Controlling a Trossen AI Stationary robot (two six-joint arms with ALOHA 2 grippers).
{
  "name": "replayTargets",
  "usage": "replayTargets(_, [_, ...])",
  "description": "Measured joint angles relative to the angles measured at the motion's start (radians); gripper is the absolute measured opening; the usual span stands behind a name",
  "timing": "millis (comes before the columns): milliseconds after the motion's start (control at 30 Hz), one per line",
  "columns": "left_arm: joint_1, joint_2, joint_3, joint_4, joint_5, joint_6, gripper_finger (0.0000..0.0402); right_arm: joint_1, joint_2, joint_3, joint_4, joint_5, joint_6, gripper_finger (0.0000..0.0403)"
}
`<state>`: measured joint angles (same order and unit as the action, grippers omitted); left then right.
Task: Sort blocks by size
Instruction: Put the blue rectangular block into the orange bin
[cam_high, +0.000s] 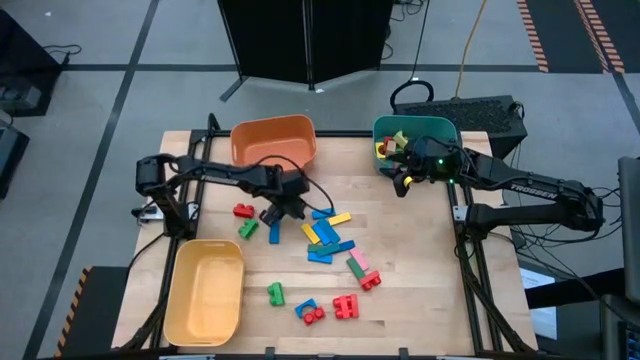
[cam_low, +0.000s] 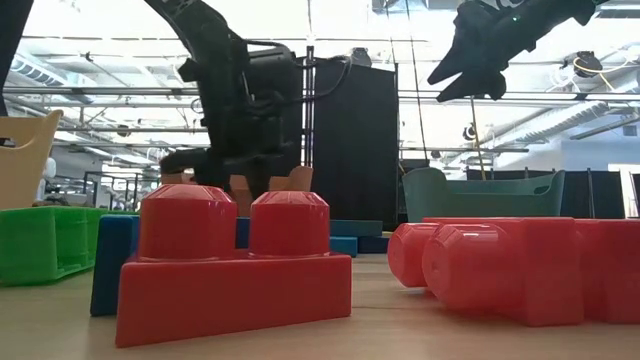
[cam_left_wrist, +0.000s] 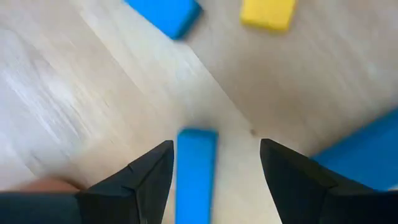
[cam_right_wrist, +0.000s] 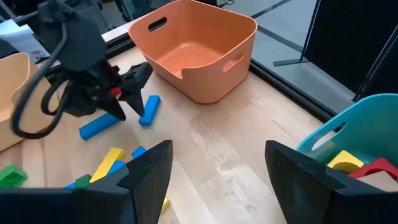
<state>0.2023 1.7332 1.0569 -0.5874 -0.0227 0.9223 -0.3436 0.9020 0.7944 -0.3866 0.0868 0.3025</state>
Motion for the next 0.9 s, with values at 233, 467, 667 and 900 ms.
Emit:
replayTargets(233, [0.016, 0.058, 0.001, 0.054, 0.002, 0.0, 0.0235, 0.012, 0.0, 0.0, 0.0, 0.021, 0.012, 0.0242])
replayTargets(467, [0.038, 0.126, 0.008, 0.031, 0.022, -0.022, 0.0234, 0.02, 0.0, 0.0, 0.0, 0.02, 0.056, 0.0242])
replayTargets(667, [0.064, 0.134, 0.024, -0.036, 0.064, -0.103, 0.0227, 0.053, 0.0, 0.0, 0.0, 0.021, 0.057, 0.0242])
replayTargets(900, [0.102, 0.14, 0.084, -0.103, 0.128, -0.231, 0.0142, 0.056, 0.0, 0.0, 0.005, 0.052, 0.056, 0.0242])
